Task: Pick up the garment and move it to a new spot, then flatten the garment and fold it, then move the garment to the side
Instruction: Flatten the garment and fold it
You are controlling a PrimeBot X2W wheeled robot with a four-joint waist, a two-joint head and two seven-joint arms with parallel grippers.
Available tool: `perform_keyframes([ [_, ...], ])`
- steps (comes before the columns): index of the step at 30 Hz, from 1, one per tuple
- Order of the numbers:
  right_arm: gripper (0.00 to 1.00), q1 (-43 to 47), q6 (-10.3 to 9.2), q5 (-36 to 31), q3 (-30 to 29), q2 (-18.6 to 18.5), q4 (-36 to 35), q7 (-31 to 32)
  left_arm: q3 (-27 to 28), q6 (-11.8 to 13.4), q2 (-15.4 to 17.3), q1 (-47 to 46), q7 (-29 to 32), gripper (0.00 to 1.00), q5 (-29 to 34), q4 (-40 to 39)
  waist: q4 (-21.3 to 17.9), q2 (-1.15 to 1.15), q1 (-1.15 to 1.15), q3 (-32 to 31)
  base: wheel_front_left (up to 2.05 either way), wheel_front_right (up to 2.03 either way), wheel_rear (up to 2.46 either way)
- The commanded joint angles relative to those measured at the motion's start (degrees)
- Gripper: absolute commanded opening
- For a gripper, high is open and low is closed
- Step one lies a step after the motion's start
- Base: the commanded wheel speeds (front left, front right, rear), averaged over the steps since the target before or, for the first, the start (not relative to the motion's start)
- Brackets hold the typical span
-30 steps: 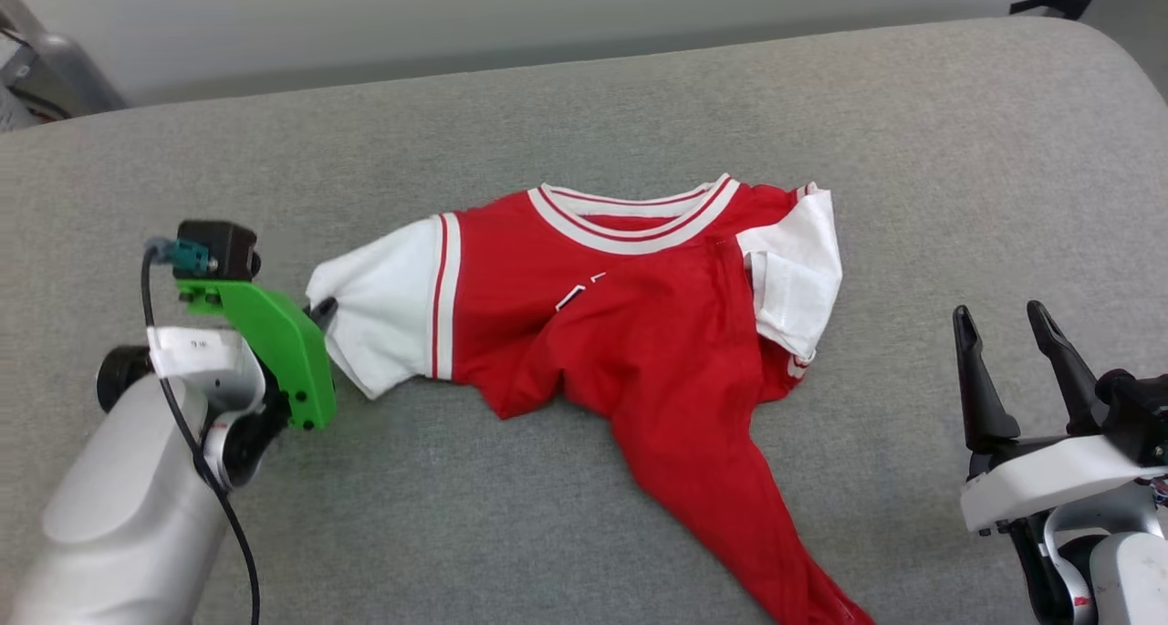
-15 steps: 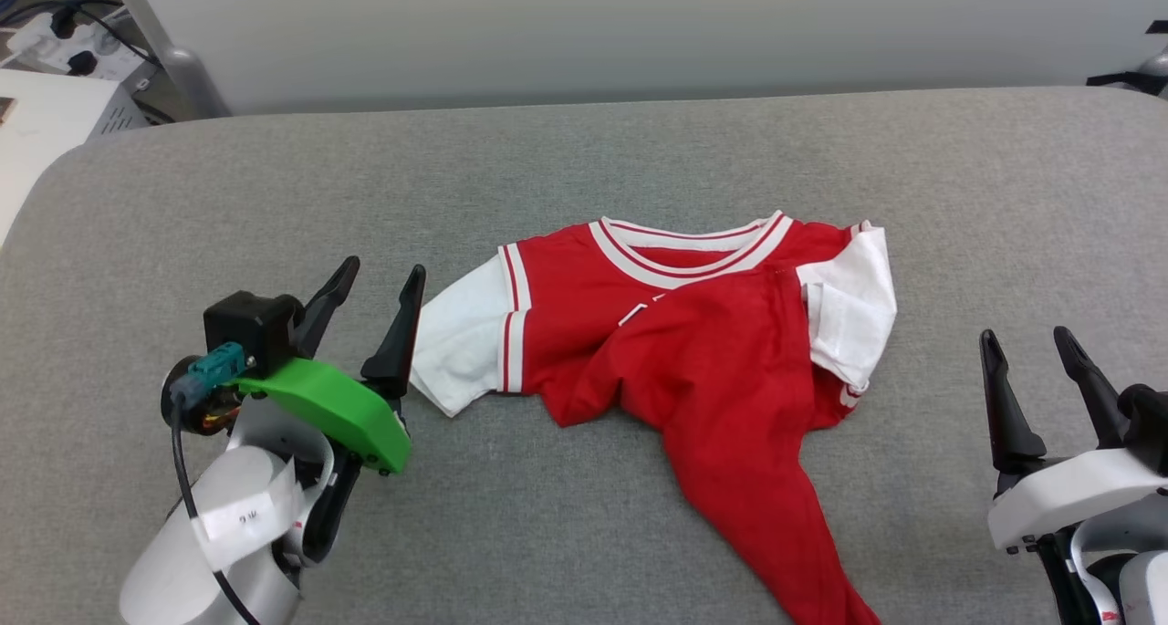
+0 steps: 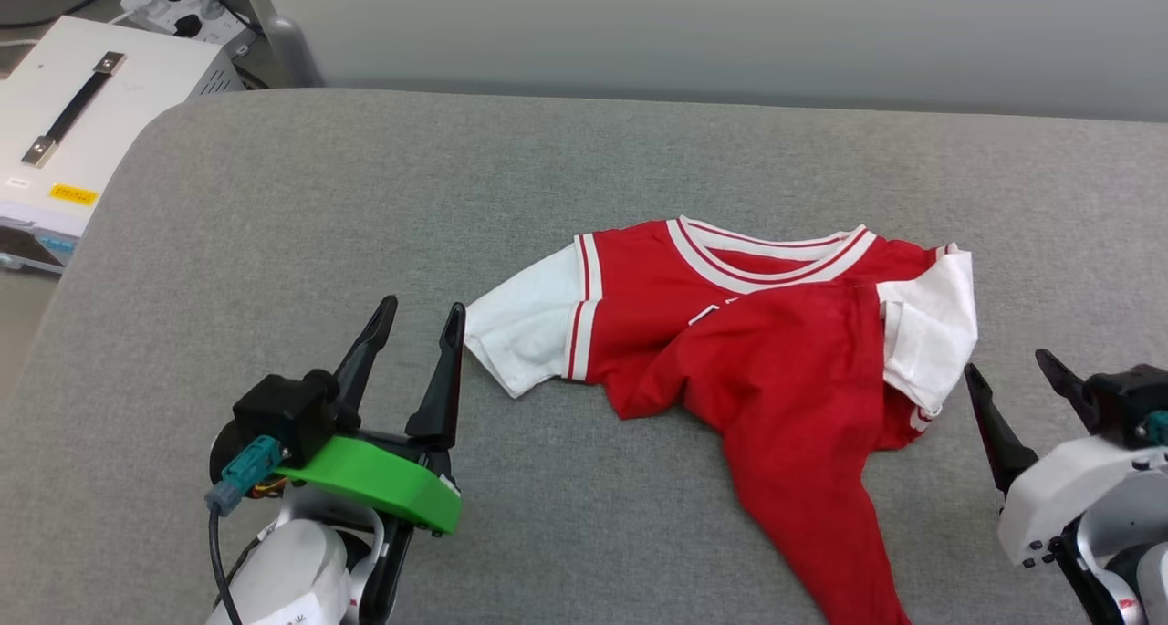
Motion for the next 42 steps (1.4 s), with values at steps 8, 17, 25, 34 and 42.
perform_keyframes([
  [8,1.00,-10.76,-0.04,3.94,8.44,-9.17,5.11,15.36,1.53,-2.15,-2.85,-0.83,-0.33,1.00,2.39,0.39,4.90,0.00,0.00,4.37,0.00,0.00,0.00],
  [17,1.00,-19.07,-0.04,8.30,13.83,-14.07,12.14,22.15,3.21,-3.91,-4.70,-1.52,-0.33,1.00,4.23,1.91,7.72,0.00,0.00,7.12,0.00,0.00,0.00],
  [25,0.00,-22.17,-0.04,9.96,17.07,-15.50,15.84,22.79,4.34,-5.14,-6.30,-1.80,-0.33,1.00,5.55,2.93,8.26,0.00,0.00,7.95,0.00,0.00,0.00],
  [34,0.00,-19.78,-0.04,10.53,14.23,-14.20,15.85,16.29,5.20,-6.20,-7.05,-0.81,-0.33,1.00,6.35,5.03,6.42,0.00,0.00,5.63,0.00,0.00,0.00],
  [42,0.00,-13.76,-0.04,12.38,4.38,-10.42,13.29,8.14,5.33,-6.58,-6.74,0.00,-0.33,1.00,6.36,6.44,3.39,0.00,0.00,3.01,0.00,0.00,0.00],
])
